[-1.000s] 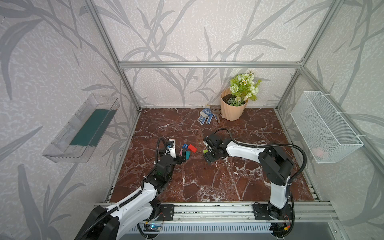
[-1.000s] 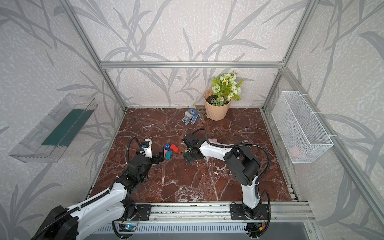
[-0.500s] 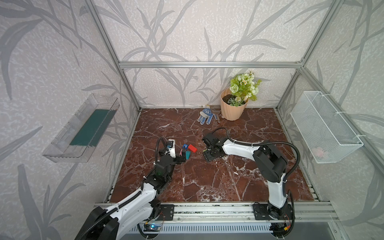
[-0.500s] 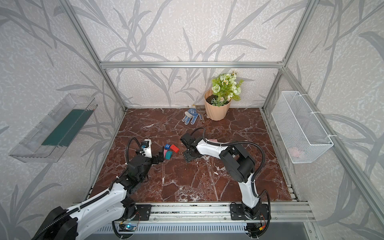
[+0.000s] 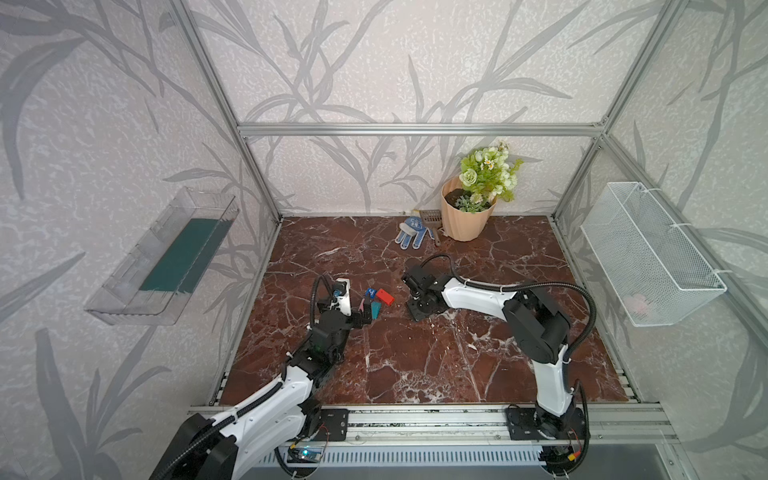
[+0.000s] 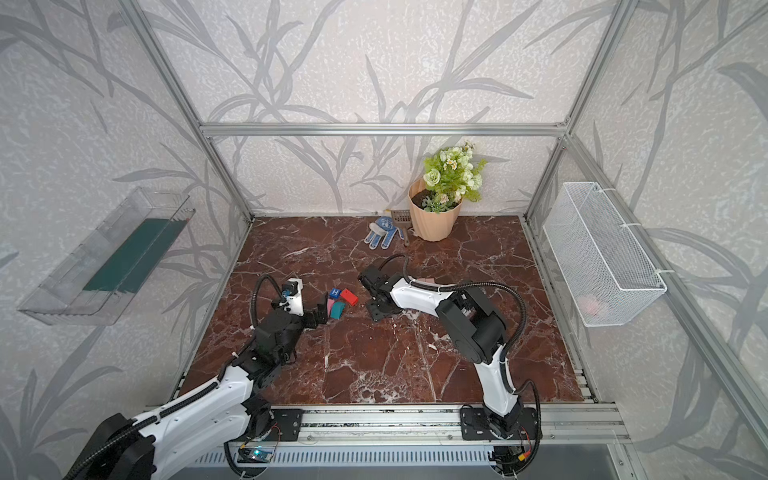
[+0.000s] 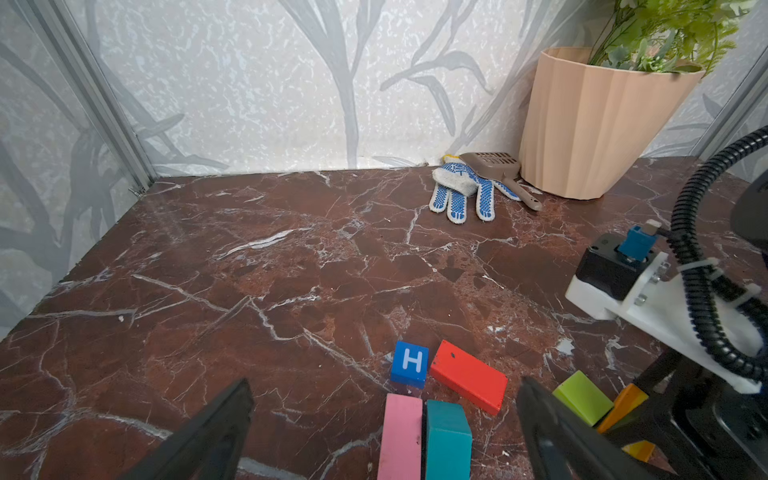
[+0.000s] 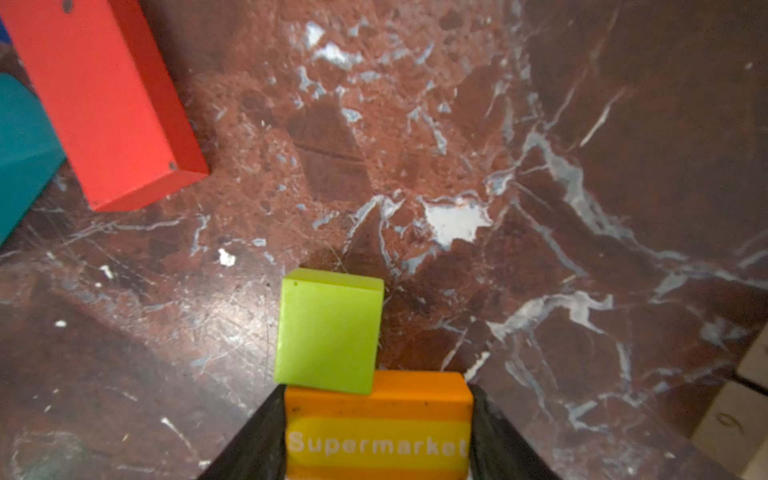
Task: Build the wood block tower
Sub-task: 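Lower the right gripper and grasp the orange Supermarket block, then lift the orange block and carry it toward the pink-topped stack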
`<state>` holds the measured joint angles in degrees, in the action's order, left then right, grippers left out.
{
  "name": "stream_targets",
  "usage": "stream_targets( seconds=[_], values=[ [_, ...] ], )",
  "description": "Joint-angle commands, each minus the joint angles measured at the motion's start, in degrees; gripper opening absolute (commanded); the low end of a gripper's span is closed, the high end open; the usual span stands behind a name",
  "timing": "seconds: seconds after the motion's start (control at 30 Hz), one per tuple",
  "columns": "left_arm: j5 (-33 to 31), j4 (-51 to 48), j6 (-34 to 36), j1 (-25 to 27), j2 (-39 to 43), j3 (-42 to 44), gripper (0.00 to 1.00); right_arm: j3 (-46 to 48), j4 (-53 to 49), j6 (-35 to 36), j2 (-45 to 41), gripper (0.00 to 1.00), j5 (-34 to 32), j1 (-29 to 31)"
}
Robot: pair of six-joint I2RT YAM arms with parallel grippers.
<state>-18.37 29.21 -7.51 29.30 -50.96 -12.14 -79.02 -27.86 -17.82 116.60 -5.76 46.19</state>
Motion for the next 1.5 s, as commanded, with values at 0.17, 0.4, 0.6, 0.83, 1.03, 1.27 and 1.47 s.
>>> stream_targets(
  seconds=[0.17,0.4,0.6,0.83,1.03,1.27,1.47],
  values=[
    [-0.24,1.46,0.26,0.23,0.86,0.80,0.99,1.25,-3.39,-0.28,-1.45,0.59,-2.04,0.12],
    [-0.43,1.41,0.20,0.23,1.22,0.98,0.99,3.03,-2.37,-0.32,-5.81,0.57,-2.02,0.03],
    [0.09,1.51,0.39,0.23,1.00,0.87,0.99,5.65,-1.49,-0.65,-11.99,0.56,-4.95,-2.30],
    [0.24,1.64,0.39,0.23,0.45,0.72,0.99,8.77,-1.43,-0.98,-18.08,0.54,-6.27,-8.41],
    [0.15,1.39,0.39,0.22,0.07,0.45,0.99,9.25,-1.15,-1.38,-18.33,0.54,-5.37,-14.43],
    [0.68,1.37,0.46,0.18,-0.01,0.36,0.99,6.15,-0.99,-0.98,-14.22,0.54,-4.05,-17.51],
    [7.03,2.29,2.00,0.27,0.34,0.88,0.99,3.05,-1.80,-0.55,-10.69,0.54,-3.73,-18.60]
  ],
)
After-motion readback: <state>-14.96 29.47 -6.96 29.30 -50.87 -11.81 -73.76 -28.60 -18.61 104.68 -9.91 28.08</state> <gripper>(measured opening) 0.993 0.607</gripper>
